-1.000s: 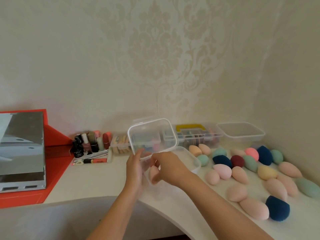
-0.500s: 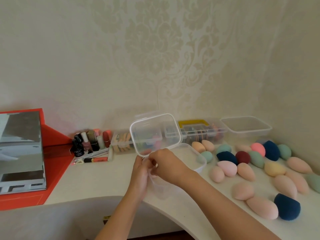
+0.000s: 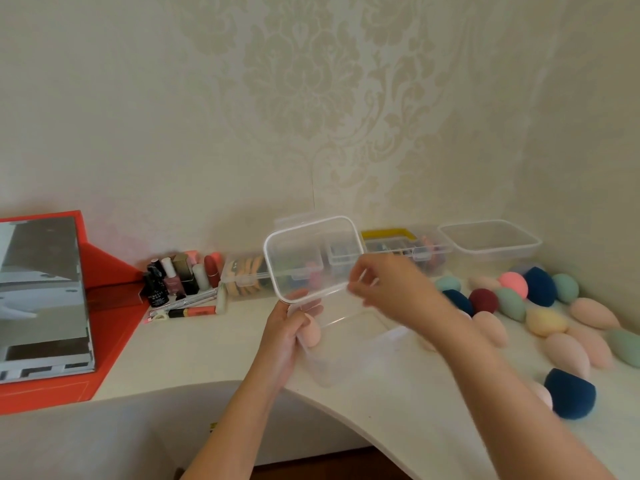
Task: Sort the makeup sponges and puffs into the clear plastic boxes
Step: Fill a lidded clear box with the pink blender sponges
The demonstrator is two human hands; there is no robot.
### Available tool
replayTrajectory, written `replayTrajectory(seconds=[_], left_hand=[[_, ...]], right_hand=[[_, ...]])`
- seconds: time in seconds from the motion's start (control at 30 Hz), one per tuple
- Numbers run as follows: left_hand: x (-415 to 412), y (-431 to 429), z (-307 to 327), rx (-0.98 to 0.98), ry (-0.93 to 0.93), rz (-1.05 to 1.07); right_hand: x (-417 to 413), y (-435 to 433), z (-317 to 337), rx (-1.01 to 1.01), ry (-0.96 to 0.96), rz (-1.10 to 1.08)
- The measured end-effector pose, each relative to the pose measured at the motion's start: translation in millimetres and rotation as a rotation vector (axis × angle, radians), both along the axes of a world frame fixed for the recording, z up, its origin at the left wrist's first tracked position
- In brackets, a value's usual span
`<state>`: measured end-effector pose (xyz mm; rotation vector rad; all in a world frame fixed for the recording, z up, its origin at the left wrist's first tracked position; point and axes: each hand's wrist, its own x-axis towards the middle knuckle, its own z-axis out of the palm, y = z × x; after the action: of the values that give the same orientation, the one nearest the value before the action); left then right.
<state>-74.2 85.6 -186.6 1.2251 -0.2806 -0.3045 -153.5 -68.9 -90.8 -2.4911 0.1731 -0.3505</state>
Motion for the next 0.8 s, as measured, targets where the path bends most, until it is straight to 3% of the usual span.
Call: replayTrajectory(seconds=[0.1, 0.27, 0.5, 0.8], left_hand=[[0.7, 2.0, 0.8, 0.024, -0.026, -0.033], [-1.2, 2.3, 1.7, 0.043, -0.053, -0.042], [-1.7, 3.5, 1.9, 0.084, -0.046, -0.057], [-3.9, 4.2, 2.1, 0.103, -0.053, -0.064]], right_hand=[[-26.9, -29.5, 19.4, -0.233, -0.004, -0.248], [-50.7, -62.9, 8.0, -0.457, 0.337, -0.502], [-45.1, -59.8, -22.7, -0.357, 0.579, -0.509], [-56.2, -55.3, -23.0, -0.167, 0.438, -0.408]])
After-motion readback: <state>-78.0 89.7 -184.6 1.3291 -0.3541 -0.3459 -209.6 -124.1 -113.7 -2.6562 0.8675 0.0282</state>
